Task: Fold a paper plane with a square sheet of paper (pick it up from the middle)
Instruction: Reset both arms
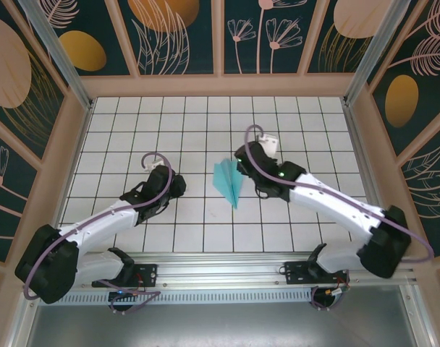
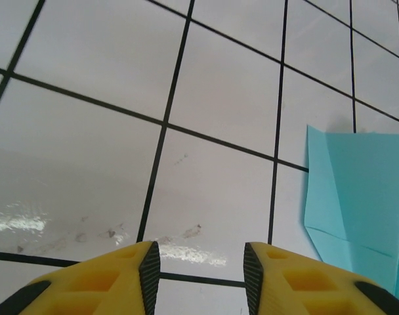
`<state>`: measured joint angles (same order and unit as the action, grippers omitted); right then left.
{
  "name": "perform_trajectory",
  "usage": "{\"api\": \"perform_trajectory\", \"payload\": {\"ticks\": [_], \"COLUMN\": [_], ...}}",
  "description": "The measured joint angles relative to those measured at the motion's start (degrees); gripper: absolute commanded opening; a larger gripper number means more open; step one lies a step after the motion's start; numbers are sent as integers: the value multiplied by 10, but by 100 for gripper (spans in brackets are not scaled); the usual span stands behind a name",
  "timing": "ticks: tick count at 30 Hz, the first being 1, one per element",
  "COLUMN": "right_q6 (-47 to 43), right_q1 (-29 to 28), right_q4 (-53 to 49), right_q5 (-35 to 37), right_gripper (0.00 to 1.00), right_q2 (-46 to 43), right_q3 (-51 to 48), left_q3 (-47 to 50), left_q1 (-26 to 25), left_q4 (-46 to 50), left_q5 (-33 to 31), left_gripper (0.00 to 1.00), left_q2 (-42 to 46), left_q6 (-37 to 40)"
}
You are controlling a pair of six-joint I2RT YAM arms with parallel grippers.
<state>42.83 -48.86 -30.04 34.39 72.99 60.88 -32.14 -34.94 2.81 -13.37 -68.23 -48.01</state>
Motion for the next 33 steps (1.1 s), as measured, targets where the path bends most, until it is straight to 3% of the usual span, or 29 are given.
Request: {"api": "perform_trajectory", "payload": {"ticks": [4, 8, 10, 14, 19, 33], "right_q6": [-5, -47, -77, -131, -191, -354], "right_q1": [66, 137, 160, 219, 296, 414], "right_q4": [20, 79, 112, 171, 273, 608], "right_q5": [47, 94, 107, 120, 104, -83], "right_gripper": [75, 81, 83, 90, 92, 93], "right_q2": [-79, -134, -146, -143, -123, 2], "right_q3": [-69, -162, -209, -272, -327, -433], "left_q3": [-2, -2, -2, -2, 3, 56], "left_q1": [0, 0, 1, 17, 85, 159], "left_q4": [0, -3, -7, -14, -30, -135], "left_q5": [-37, -90, -118, -168, -197, -281], "left_gripper": [66, 92, 98, 98, 98, 98], "left_q2": [12, 24, 29, 33, 34, 34], "left_q6": [21, 48, 63, 90, 106, 195]}}
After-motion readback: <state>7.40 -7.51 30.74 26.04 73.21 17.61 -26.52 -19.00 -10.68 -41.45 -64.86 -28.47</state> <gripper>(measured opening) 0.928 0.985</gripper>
